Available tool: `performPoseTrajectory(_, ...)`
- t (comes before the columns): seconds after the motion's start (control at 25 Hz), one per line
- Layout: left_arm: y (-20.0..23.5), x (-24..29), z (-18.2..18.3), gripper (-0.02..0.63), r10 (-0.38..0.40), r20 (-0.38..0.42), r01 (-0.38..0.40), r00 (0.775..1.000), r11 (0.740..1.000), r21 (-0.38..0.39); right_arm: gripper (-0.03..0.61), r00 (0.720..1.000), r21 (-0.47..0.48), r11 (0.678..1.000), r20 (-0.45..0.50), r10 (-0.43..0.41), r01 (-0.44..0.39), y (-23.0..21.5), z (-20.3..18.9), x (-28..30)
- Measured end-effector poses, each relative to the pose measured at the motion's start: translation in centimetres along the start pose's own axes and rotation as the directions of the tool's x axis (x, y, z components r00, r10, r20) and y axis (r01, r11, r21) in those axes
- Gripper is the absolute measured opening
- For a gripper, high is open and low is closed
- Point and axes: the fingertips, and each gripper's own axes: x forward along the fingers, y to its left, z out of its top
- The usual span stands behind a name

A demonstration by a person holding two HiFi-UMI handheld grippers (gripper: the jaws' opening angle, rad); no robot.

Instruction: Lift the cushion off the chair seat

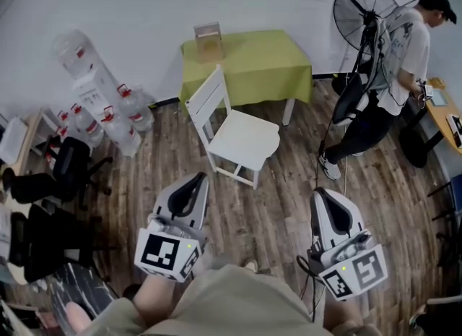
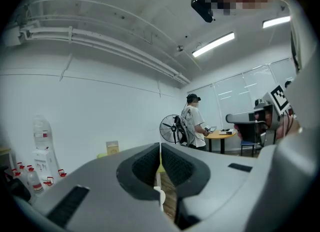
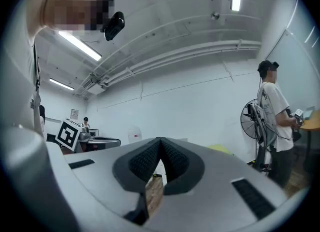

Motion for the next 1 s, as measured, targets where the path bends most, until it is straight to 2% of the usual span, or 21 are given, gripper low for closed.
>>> performPoseTrajectory(0.12,-0.6,-0.1,0.1,0.028,0.004,0.001,-0.004,1.0,1.0,0.003,0.021,1.0,-0.003,1.0,-0.001,0.008,-0.008,-0.2,-0.1,-0.6)
performPoseTrajectory(0.24,-0.5,0.0,0.4,0.028,0.074,0.001,-0.074,0.997,0.997,0.037,0.023,0.999,-0.02,0.999,0.02,-0.038,0.038,-1.5,0.4,-1.3)
performPoseTrajectory(0.28,-0.3,0.1,0.4,0.029,0.109,0.002,-0.109,0.994,0.992,0.063,0.076,0.997,-0.034,0.997,0.025,-0.067,0.068,-2.1,0.5,-1.5)
performPoseTrajectory(0.32,-0.2,0.1,0.4,0.054,0.134,-0.002,-0.133,0.991,0.987,0.087,0.213,0.996,-0.047,0.995,0.024,-0.09,0.091,-2.6,0.4,-1.6)
performPoseTrajectory(0.36,-0.1,0.3,0.3,0.157,0.143,-0.008,-0.141,0.99,0.985,0.097,0.259,0.994,-0.054,0.993,0.019,-0.105,0.106,-3.0,0.3,-1.7)
performPoseTrajectory(0.4,-0.1,0.4,0.0,0.202,0.137,-0.011,-0.136,0.99,0.987,0.089,0.259,0.993,-0.054,0.992,0.015,-0.116,0.116,-3.3,0.0,-1.7)
performPoseTrajectory(0.56,0.2,1.4,-1.0,0.202,0.104,-0.004,-0.104,0.995,0.994,0.027,0.259,0.99,-0.043,0.989,0.005,-0.139,0.139,-4.1,-1.0,-1.7)
performPoseTrajectory(1.0,1.9,6.3,-3.6,0.202,0.053,-0.019,-0.053,0.998,0.998,0.031,0.259,0.987,-0.028,0.988,-0.063,-0.151,0.149,-6.8,-5.0,2.1)
